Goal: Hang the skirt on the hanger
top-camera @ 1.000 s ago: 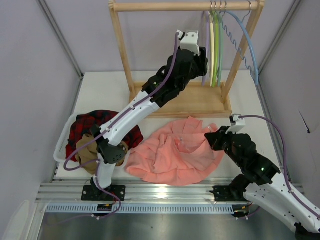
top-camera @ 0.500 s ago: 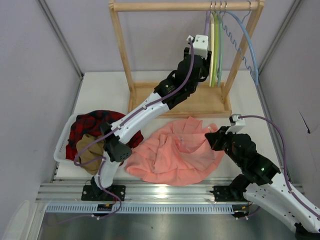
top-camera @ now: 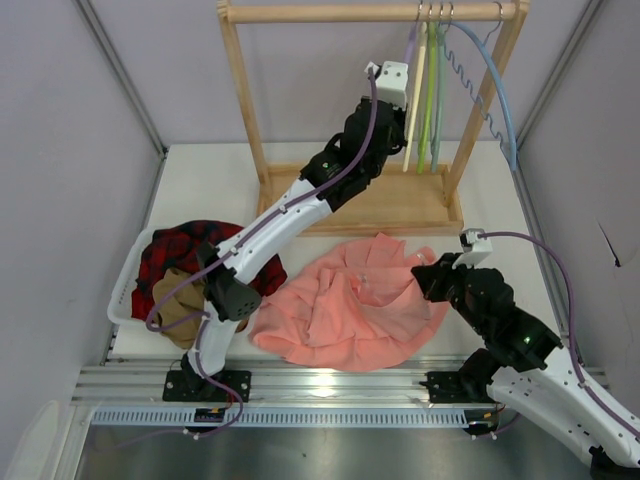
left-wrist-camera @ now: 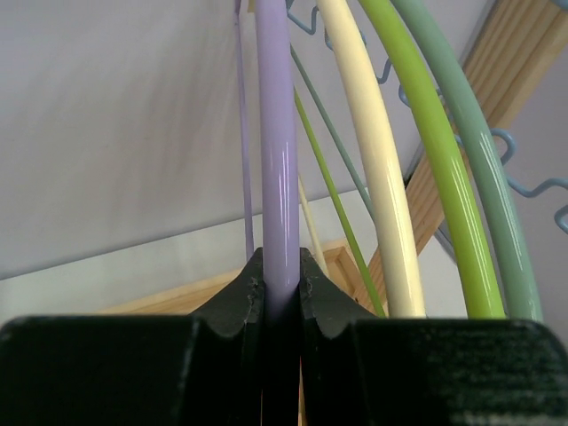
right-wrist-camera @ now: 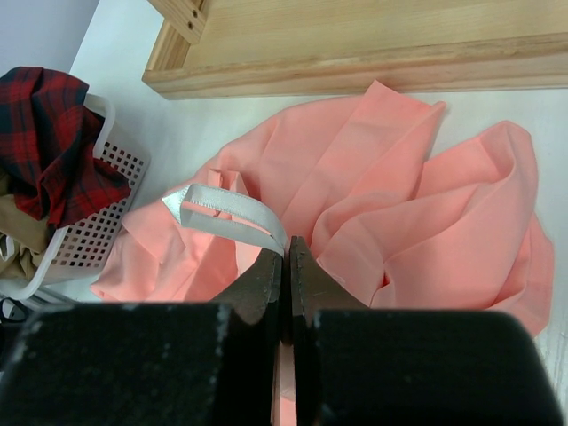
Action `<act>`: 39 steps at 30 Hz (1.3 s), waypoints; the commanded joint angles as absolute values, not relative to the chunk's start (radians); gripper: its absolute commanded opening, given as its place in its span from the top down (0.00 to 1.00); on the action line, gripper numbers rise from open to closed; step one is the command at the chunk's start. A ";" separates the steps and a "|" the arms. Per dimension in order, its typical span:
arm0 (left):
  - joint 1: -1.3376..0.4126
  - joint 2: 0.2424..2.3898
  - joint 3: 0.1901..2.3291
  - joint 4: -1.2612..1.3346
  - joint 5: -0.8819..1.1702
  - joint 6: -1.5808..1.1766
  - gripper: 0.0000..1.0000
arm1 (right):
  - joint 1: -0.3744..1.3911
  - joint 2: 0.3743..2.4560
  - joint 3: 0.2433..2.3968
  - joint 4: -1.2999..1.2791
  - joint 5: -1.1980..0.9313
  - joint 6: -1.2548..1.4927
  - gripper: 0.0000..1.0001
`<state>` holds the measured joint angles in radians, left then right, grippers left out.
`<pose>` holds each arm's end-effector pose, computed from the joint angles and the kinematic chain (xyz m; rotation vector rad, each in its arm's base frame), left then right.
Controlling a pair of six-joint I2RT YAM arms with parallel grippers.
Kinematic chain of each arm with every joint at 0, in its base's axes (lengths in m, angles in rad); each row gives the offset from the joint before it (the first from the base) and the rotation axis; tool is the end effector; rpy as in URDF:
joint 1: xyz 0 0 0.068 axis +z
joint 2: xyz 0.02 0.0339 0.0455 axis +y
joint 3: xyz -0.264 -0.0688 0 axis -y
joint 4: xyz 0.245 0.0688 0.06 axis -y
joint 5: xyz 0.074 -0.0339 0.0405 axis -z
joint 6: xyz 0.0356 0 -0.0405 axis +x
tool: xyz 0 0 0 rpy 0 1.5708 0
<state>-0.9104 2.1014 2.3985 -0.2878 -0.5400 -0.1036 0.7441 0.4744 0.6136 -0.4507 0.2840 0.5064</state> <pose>0.3057 -0.3638 0.4713 0.2058 1.5616 -0.3765 0.0968 0.0756 0.2944 -0.0288 1.9123 0.5907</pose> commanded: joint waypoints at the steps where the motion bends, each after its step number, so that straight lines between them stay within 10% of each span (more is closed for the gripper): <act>1: -0.881 1.959 2.428 -0.247 -0.497 -0.092 1.00 | 0.742 0.486 0.652 -0.414 0.313 0.500 1.00; 19: -0.779 1.525 2.106 -0.472 -0.304 -0.173 1.00 | 0.741 0.561 0.678 -0.377 0.373 0.463 1.00; 39: -0.778 0.563 1.220 -0.838 0.228 -0.247 1.00 | 0.660 0.586 0.469 -0.062 0.152 0.550 1.00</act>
